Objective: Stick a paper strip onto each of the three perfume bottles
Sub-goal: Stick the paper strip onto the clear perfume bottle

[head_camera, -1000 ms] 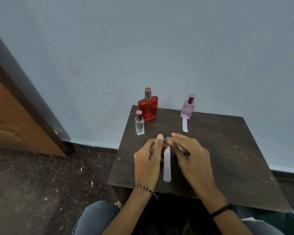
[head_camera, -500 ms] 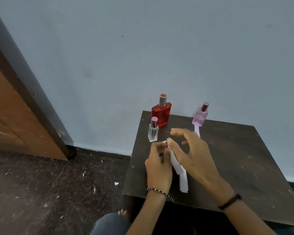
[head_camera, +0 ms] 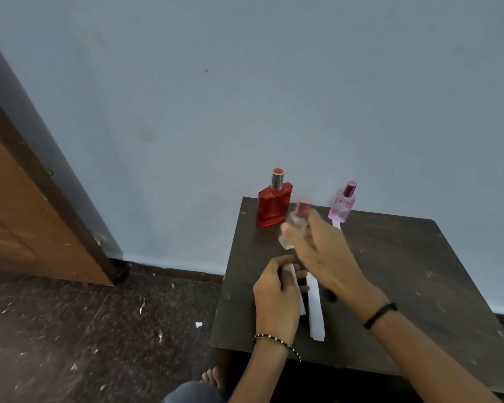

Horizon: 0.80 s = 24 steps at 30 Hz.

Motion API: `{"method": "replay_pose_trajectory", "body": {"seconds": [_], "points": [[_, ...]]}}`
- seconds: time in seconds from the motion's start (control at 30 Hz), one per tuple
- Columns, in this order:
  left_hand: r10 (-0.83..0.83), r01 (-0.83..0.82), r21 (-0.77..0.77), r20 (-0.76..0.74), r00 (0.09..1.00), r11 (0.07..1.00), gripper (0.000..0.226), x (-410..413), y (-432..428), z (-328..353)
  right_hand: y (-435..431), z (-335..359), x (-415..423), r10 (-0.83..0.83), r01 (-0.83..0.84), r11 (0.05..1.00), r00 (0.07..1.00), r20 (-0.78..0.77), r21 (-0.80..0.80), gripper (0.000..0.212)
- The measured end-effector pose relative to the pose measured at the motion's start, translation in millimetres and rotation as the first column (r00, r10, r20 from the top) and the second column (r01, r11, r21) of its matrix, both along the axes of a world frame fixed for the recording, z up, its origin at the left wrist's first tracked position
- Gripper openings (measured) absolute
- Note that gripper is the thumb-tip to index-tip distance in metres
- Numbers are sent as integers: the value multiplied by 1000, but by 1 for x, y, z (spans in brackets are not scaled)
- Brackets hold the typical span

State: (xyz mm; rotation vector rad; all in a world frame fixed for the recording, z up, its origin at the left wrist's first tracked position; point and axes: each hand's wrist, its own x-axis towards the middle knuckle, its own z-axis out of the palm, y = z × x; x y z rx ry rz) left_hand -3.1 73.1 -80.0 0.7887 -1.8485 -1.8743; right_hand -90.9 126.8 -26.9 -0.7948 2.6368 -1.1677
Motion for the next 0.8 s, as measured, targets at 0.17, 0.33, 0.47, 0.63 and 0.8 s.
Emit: {"method": "replay_pose_trajectory", "body": {"seconds": [0.17,0.33,0.47,0.63,0.8], "points": [[-20,18,-51,-33,999,999,23,-11,2,9,55,2,7,-107,158,936,979,173,-315,16],[-106,96,-96,-108,989,991,19,-46,5,31,69,-13,0,-125,277,882,917,379,-381,16],[-220,225,17,-153,963,974,24,-67,13,44,72,-19,-6,-116,324,867,870,480,-378,12],[-291,304,23,-227,930,953,24,-64,17,32,76,-28,-7,-112,216,941,925,363,-261,18],[-237,264,80,-254,938,961,15,-62,9,35,78,-22,-5,-51,108,980,949,311,-169,39]]}}
